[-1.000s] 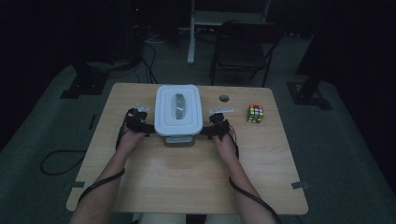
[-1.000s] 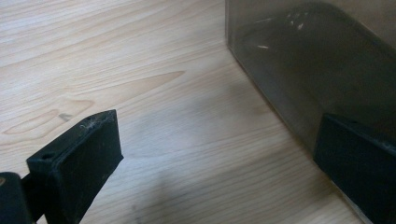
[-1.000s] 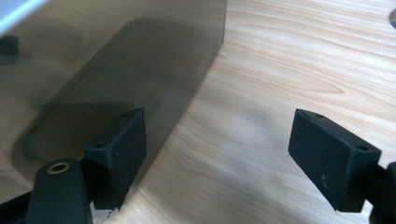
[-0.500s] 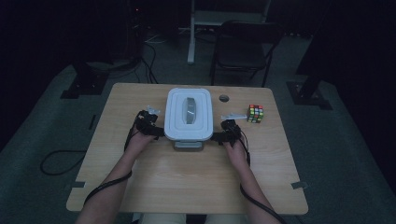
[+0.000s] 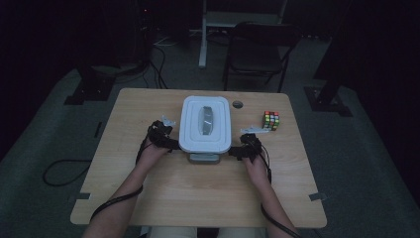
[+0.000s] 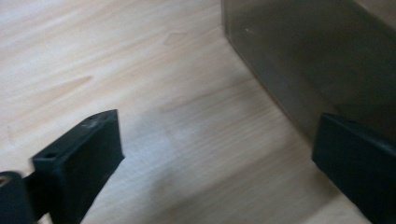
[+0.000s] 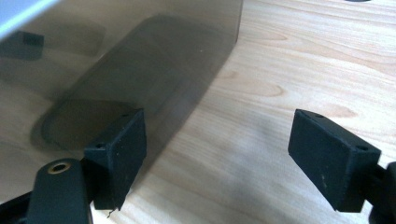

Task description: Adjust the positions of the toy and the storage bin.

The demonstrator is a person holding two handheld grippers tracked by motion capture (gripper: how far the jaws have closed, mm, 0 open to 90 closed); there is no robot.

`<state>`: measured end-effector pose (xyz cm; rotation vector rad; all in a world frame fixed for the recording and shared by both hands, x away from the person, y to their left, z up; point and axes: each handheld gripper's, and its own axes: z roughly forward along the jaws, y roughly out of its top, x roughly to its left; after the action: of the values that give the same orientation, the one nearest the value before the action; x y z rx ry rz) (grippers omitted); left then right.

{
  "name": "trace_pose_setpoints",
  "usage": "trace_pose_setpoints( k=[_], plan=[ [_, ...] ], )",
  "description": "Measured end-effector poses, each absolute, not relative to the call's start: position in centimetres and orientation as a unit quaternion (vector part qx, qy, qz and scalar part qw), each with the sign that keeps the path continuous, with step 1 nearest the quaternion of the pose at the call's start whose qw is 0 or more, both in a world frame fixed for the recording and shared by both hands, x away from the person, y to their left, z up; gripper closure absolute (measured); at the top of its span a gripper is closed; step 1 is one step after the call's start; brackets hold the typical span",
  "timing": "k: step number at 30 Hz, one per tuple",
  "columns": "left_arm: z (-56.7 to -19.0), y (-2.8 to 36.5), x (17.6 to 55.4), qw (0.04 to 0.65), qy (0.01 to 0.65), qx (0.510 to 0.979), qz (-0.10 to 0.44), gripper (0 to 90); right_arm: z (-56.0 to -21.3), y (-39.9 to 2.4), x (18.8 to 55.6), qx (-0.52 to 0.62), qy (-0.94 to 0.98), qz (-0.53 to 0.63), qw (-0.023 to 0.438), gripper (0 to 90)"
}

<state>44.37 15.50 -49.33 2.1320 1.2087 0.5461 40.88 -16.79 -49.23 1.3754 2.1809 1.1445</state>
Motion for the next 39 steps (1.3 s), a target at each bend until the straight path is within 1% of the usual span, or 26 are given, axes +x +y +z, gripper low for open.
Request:
trace_pose_setpoints(
  k=[2,6,9,12,13,15,18,23,24,27,29,33,35,39],
  plan=[
    [-49.5,15.6,44.3,0.312,0.448,0.811,0.210,3.5,-49.4,-17.0,40.7,0.477,0.764,0.403,0.162,18.7],
    [-49.7,16.3,44.6,0.338,0.460,0.800,0.186,2.8,-49.7,-17.5,40.4,0.463,0.763,0.421,0.160,14.9],
    [-49.8,16.8,45.2,0.341,0.468,0.794,0.186,2.8,-49.8,-17.8,40.7,0.462,0.759,0.422,0.178,14.0],
    [-49.7,17.1,45.7,0.338,0.475,0.790,0.190,2.8,-49.8,-18.2,41.3,0.474,0.752,0.419,0.182,14.1],
    [-49.7,17.3,46.3,0.337,0.486,0.785,0.185,2.8,-50.0,-18.6,42.2,0.488,0.748,0.413,0.179,14.1],
    [-49.6,17.4,46.6,0.326,0.492,0.783,0.194,0.8,-50.0,-18.9,43.1,0.499,0.741,0.414,0.172,14.1],
    [-49.4,17.7,47.2,0.330,0.502,0.775,0.197,0.7,-50.1,-19.1,44.3,0.515,0.731,0.414,0.168,14.1],
    [-49.2,17.8,47.9,0.332,0.499,0.777,0.192,0.7,-50.0,-18.7,45.6,0.518,0.733,0.407,0.169,13.9],
    [-49.0,17.8,48.4,0.330,0.495,0.778,0.202,0.7,-50.0,-18.7,45.6,0.518,0.733,0.407,0.169,13.9],
    [-49.0,17.5,49.2,0.329,0.496,0.779,0.197,0.7,-49.6,-17.9,46.5,0.513,0.736,0.402,0.185,14.7],
    [-48.9,17.2,49.5,0.335,0.494,0.779,0.190,0.7,-49.5,-17.7,46.9,0.516,0.733,0.405,0.182,14.6],
    [-48.7,16.0,49.4,0.342,0.486,0.784,0.179,0.8,-49.3,-17.3,47.1,0.511,0.733,0.415,0.170,14.6],
    [-48.5,15.7,49.2,0.341,0.484,0.782,0.192,0.9,-49.3,-17.3,47.0,0.511,0.734,0.412,0.177,16.0],
    [-48.5,15.5,48.9,0.338,0.484,0.784,0.190,1.0,-49.4,-17.5,46.7,0.501,0.739,0.416,0.173,19.7]
  ],
)
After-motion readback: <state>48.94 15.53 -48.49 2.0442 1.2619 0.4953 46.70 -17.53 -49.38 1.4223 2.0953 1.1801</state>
